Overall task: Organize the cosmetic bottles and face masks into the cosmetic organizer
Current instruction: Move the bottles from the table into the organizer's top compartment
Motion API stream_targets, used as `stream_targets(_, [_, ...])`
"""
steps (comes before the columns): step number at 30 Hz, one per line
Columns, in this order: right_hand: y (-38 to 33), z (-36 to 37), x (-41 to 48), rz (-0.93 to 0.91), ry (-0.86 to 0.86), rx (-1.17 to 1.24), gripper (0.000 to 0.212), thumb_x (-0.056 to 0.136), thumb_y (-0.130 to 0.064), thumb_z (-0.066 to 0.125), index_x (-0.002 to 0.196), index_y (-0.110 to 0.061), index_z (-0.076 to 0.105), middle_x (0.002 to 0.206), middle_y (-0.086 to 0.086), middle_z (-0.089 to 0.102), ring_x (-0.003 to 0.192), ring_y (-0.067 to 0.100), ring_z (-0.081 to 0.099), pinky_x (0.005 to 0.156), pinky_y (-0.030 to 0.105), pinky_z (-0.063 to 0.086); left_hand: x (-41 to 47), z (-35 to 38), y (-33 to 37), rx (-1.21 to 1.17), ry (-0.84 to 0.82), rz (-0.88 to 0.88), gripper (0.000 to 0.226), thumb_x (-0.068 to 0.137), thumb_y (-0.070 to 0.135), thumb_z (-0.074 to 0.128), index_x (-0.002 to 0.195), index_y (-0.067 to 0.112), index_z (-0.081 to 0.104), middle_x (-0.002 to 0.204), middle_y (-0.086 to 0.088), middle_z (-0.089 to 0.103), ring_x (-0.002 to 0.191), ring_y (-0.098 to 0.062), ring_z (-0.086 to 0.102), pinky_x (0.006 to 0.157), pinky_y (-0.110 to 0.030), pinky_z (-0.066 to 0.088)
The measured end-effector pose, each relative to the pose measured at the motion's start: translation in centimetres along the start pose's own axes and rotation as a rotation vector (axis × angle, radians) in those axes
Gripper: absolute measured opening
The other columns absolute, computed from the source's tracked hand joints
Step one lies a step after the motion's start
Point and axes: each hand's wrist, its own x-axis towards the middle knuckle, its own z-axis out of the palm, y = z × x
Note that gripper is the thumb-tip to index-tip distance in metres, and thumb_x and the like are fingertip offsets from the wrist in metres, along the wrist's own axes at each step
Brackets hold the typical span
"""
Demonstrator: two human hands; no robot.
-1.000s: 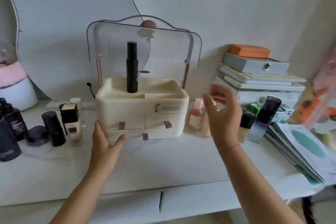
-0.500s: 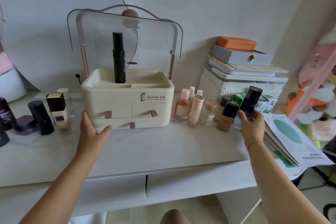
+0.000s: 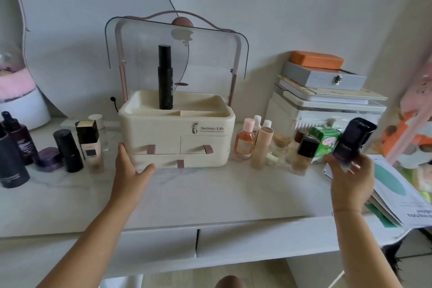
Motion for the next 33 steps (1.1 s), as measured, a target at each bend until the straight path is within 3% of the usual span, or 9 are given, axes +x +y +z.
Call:
stream_targets(2, [-3.4,-0.3,-2.0,-0.049,-0.064,0.102,0.044,0.075,-0.021,0.077,0.113,-0.016,0.056,0.108,0.002,0.066,0.094,0.015,0.065,0.088,0.033,0.051,-0.2,0.1,0.2,-0.005,-0.003,-0.001,0.093,0.080,0.018,0.067,0.149,0.019,0.005,0.156,-0.003,0.017,0.140,-0.019,0.025,0.111,-0.030,0.021])
stream_targets(5, [-9.8,1.1,-5.3,-0.131,-0.356,0.332,0.035,0.075,-0.008,0.076,0.105,-0.015,0.059,0.091,-0.010,0.070,0.079,-0.005,0.065,0.075,0.010,0.051,-0.5,0.2,0.5,-0.019,-0.023,-0.012,0.092,0.084,0.015,0.065,0.150,0.020,0.000,0.158,0.001,0.011,0.137,-0.009,0.024,0.104,-0.022,0.018])
stream_targets(8, [-15.3,4.5,-8.8,-0.241,-0.669,0.453,0.039,0.067,-0.016,0.077,0.104,-0.015,0.062,0.091,-0.009,0.073,0.085,0.005,0.069,0.078,0.015,0.053,-0.7,0.0,0.6,-0.020,-0.044,-0.017,0.091,0.085,0.017,0.063,0.150,0.023,-0.001,0.158,0.004,0.008,0.142,-0.014,0.018,0.110,-0.027,0.017])
stream_targets(11, [-19.5,9.3,-11.4,-0.314,-0.832,0.458,0.048,0.068,-0.016,0.082,0.112,-0.012,0.062,0.099,-0.002,0.073,0.092,0.010,0.069,0.087,0.026,0.055,-0.9,-0.3,0.9,-0.008,-0.039,0.003,0.089,0.083,0.019,0.063,0.149,0.023,0.003,0.157,0.001,0.015,0.141,-0.017,0.023,0.114,-0.036,0.022])
stream_targets(15, [-23.0,16.3,-13.1,-0.315,-0.868,0.478,0.053,0.069,-0.019,0.083,0.116,-0.012,0.060,0.103,-0.001,0.071,0.098,0.012,0.067,0.091,0.037,0.054,-1.4,-0.3,1.4,-0.002,-0.038,0.004,0.089,0.084,0.018,0.062,0.149,0.021,0.001,0.157,0.002,0.011,0.142,-0.015,0.018,0.109,-0.025,0.016])
stream_targets(22, [-24.2,24.2,-14.8,-0.203,-0.910,0.240,0.046,0.072,-0.021,0.079,0.112,-0.014,0.056,0.093,-0.008,0.066,0.085,0.010,0.062,0.086,0.029,0.052,-1.5,-0.4,1.5,0.018,-0.017,0.016,0.088,0.083,0.017,0.062,0.149,0.016,0.003,0.157,0.000,0.013,0.141,-0.015,0.019,0.106,-0.019,0.014])
stream_targets(27, [-23.8,27.2,-14.6,-0.213,-0.950,0.027,0.048,0.071,-0.032,0.080,0.111,-0.013,0.059,0.104,-0.001,0.068,0.087,0.016,0.061,0.078,0.029,0.050,-1.3,-0.5,1.5,0.006,-0.008,0.033,0.088,0.083,0.018,0.062,0.149,0.020,0.002,0.156,0.003,0.015,0.140,-0.013,0.021,0.106,-0.019,0.017])
stream_targets(33, [-24.8,28.5,-15.1,-0.236,-0.961,-0.078,0.039,0.075,-0.026,0.077,0.105,-0.008,0.060,0.096,0.003,0.063,0.084,0.018,0.055,0.072,0.025,0.040,-1.3,-0.5,1.4,-0.022,-0.017,0.017,0.088,0.084,0.018,0.061,0.149,0.024,0.001,0.157,0.007,0.010,0.141,-0.010,0.018,0.106,-0.019,0.014])
